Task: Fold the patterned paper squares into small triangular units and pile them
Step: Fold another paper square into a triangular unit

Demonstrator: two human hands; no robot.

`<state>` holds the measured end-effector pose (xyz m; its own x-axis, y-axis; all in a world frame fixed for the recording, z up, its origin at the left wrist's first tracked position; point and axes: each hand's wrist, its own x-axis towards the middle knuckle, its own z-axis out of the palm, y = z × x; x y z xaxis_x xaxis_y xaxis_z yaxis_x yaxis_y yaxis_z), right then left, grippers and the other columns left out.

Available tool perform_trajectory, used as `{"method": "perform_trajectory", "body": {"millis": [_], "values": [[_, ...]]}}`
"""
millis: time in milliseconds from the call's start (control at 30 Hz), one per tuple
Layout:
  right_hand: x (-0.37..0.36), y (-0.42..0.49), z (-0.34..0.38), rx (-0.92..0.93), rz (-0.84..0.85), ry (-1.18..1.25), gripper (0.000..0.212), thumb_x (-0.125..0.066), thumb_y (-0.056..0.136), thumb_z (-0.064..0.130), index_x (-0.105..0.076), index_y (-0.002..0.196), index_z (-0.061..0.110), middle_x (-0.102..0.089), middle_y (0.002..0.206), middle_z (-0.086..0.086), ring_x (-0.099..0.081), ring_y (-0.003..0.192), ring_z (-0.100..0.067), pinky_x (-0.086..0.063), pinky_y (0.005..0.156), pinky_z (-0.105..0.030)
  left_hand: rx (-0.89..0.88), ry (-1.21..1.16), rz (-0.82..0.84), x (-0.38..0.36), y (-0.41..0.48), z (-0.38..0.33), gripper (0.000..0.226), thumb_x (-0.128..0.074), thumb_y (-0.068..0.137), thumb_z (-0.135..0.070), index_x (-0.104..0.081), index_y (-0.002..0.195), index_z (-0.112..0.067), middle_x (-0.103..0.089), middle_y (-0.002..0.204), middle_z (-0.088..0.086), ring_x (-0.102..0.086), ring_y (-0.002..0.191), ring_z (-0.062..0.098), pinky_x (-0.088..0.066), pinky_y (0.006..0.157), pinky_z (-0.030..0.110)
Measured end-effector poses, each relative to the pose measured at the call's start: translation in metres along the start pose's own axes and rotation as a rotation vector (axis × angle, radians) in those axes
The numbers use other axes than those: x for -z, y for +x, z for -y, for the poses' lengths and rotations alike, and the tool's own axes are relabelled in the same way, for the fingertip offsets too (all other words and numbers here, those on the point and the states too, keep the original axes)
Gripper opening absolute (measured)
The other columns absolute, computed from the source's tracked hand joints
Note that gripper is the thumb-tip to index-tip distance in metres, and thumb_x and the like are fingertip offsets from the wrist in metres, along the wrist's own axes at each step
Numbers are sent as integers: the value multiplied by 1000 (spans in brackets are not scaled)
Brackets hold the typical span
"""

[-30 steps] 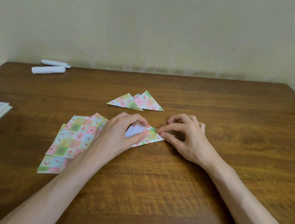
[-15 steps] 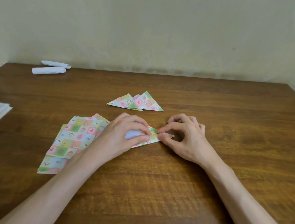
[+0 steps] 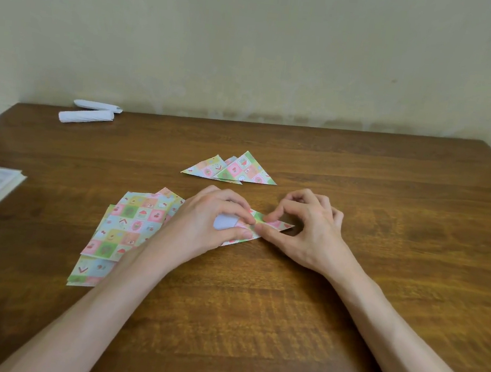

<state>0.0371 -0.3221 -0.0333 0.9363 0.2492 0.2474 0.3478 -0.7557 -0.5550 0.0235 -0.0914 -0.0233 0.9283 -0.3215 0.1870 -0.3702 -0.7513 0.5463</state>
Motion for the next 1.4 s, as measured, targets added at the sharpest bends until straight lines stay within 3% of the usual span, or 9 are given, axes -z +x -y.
{"method": "perform_trajectory", "body": {"millis": [233, 367, 467, 667, 900, 1167, 1400], "values": [[-2, 2, 4, -5, 7, -54, 35, -75, 71, 70, -68, 84, 38, -49, 115, 22, -36, 117, -6, -20, 96, -35, -13, 72, 11, 2, -1, -2, 27, -72, 85, -55, -77, 109, -44, -60, 117, -31, -43, 114, -4, -30, 84, 6], [-7, -1, 9, -4, -39, -93, 37, -73, 71, 69, -63, 81, 36, -49, 114, 19, -38, 117, -12, -20, 95, -36, -14, 121, -5, 3, -3, -1, 31, -72, 84, -60, -77, 110, -45, -59, 117, -26, -46, 114, 1, -39, 90, 22], [-11, -3, 11, 0, -54, -112, 43, -69, 71, 75, -60, 81, 34, -48, 111, 18, -39, 115, -14, -21, 96, -38, -15, 86, -39, 8, -8, 3, 28, -77, 82, -56, -79, 108, -45, -56, 108, -22, -49, 105, 5, -44, 91, 30], [-10, -2, 12, -1, -44, -117, 43, -67, 70, 76, -60, 81, 34, -47, 111, 17, -40, 116, -15, -22, 96, -38, -43, 1, 56, 9, -10, 6, 17, -76, 90, -41, -77, 107, -42, -60, 105, -20, -54, 107, 7, -46, 93, 35], [-10, -3, 10, -5, -29, -119, 57, -62, 58, 87, -57, 82, 36, -47, 113, 18, -38, 119, -14, -20, 97, -38, -15, -56, 122, 15, -10, 10, 23, -75, 91, -42, -77, 114, -44, -58, 110, -22, -52, 115, 3, -40, 98, 25], [-11, -5, 14, 5, -19, -158, 54, -60, 62, 85, -54, 83, 36, -46, 114, 15, -39, 119, -17, -24, 99, -41, 4, -26, 135, 17, -11, 6, 27, -77, 88, -47, -75, 115, -47, -58, 114, -24, -50, 117, 1, -40, 102, 28], [-11, -8, 20, 14, -36, -213, 63, -55, 62, 94, -55, 88, 37, -48, 114, 16, -42, 117, -17, -28, 99, -43, 34, 6, 211, 23, -10, 6, 32, -75, 88, -50, -70, 119, -53, -55, 119, -29, -45, 120, 0, -38, 108, 34]]}}
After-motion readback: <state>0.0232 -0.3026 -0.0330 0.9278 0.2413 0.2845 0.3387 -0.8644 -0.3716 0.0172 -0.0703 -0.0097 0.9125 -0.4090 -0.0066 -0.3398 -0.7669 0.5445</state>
